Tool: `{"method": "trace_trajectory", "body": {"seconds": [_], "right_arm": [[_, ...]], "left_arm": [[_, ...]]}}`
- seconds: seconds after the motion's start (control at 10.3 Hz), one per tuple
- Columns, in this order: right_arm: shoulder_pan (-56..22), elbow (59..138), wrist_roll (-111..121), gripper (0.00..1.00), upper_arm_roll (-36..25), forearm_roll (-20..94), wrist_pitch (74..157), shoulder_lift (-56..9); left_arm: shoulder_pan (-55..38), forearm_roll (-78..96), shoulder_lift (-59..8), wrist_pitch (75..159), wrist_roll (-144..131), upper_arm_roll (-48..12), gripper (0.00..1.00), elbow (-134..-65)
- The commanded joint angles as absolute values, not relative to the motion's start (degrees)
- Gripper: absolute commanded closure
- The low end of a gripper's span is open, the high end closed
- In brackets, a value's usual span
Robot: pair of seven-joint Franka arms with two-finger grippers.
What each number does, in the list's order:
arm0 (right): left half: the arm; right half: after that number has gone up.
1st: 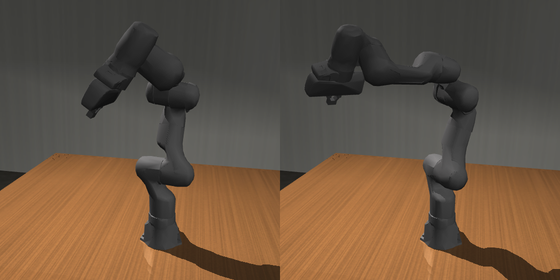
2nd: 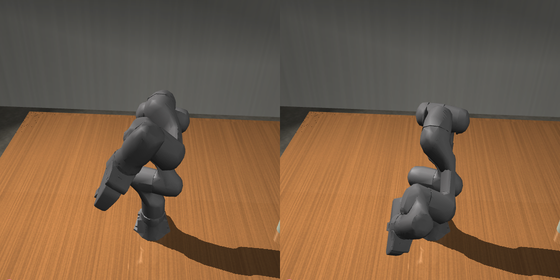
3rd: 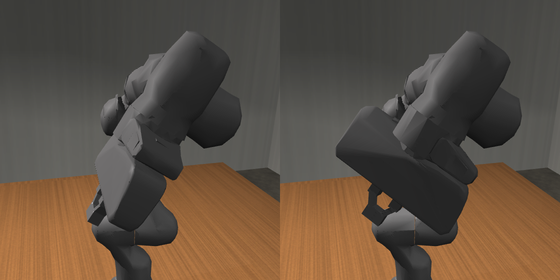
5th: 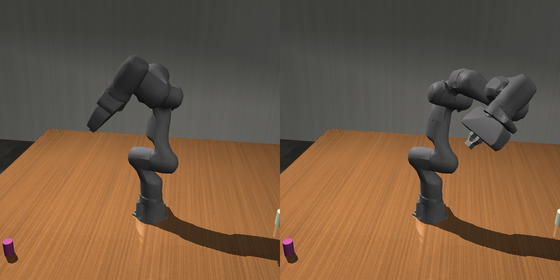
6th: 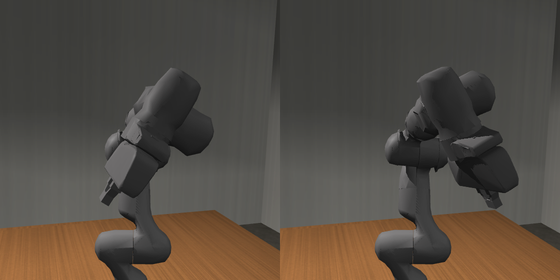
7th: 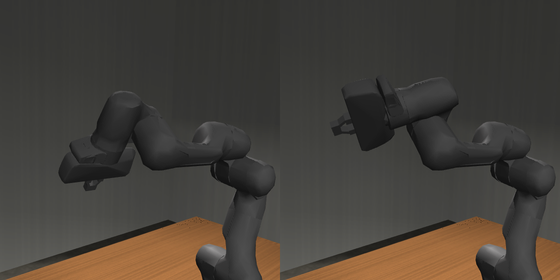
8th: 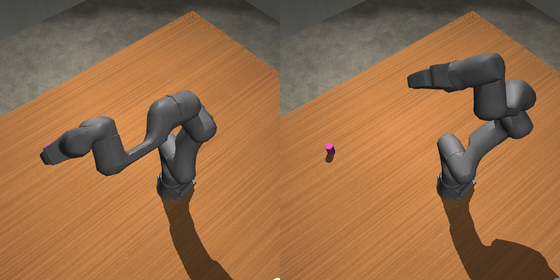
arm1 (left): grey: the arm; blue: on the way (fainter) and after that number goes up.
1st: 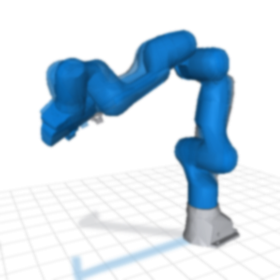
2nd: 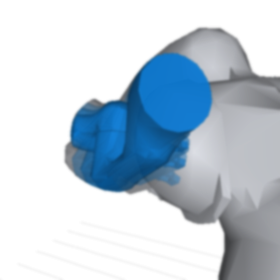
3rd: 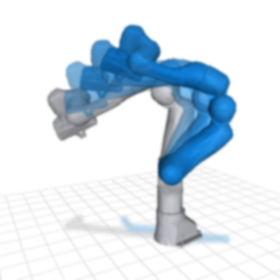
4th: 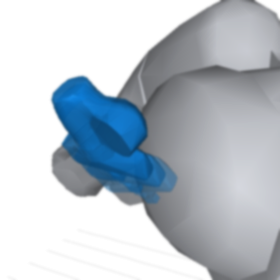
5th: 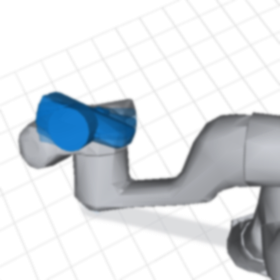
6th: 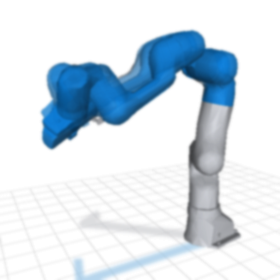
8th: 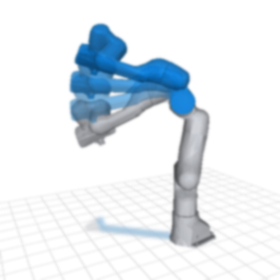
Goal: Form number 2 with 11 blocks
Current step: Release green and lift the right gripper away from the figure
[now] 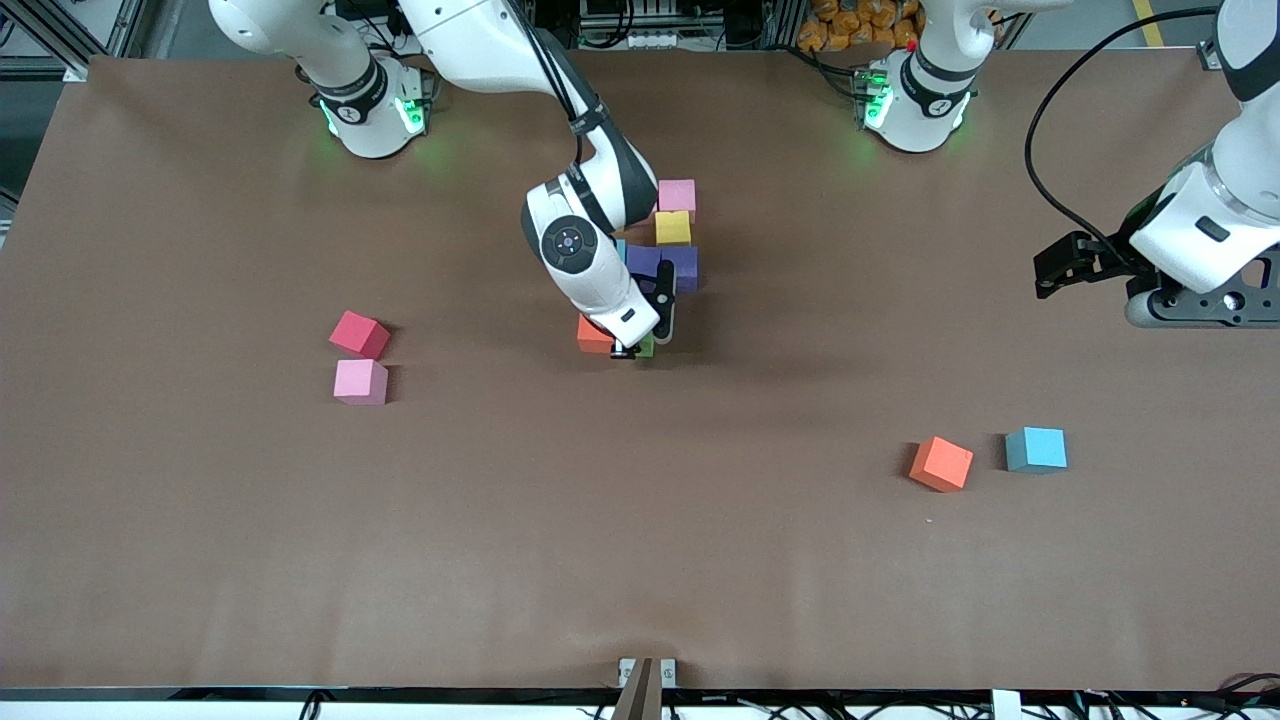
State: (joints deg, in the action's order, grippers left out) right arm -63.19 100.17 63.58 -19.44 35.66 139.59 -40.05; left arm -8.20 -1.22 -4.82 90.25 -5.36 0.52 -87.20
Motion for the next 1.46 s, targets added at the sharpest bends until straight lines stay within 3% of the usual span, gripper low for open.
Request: {"method": "trace_trajectory", "body": {"seconds": [0.0, 0.1, 0.19, 0.29, 0.88, 1.36], "right_arm": [[-63.98, 101.16, 64.78, 0.84, -19.86, 36.47, 140.98, -39.99], [-63.98, 101.16, 64.51, 0.81, -19.86, 36.56, 140.98, -39.99], [-64.25, 101.16, 63.03, 0.48, -19.86, 36.65, 140.89, -39.99], [-64.25, 101.08, 61.71, 0.0, -19.86, 36.65, 140.28, -39.9], [-63.98, 100.99, 61.79, 0.0, -19.86, 36.65, 140.01, -39.2], [-63.11, 100.81, 61.44, 0.0, -20.39, 36.65, 133.17, -35.6]], "left_arm": [[-8.17, -2.64, -5.01, 89.21, -4.57, 0.09, 0.0, -86.22], [-8.09, -2.55, -4.92, 89.21, -4.48, 0.09, 0.0, -86.22], [-8.09, -2.64, -4.92, 89.21, -4.4, 0.09, 0.0, -86.13], [-8.0, -2.64, -5.01, 89.21, -4.39, 0.09, 0.0, -86.22], [-7.91, -2.64, -4.92, 89.21, -4.39, 0.09, 0.0, -86.48], [-7.74, -2.55, -4.92, 88.34, -4.31, 0.0, 0.0, -86.66]]}}
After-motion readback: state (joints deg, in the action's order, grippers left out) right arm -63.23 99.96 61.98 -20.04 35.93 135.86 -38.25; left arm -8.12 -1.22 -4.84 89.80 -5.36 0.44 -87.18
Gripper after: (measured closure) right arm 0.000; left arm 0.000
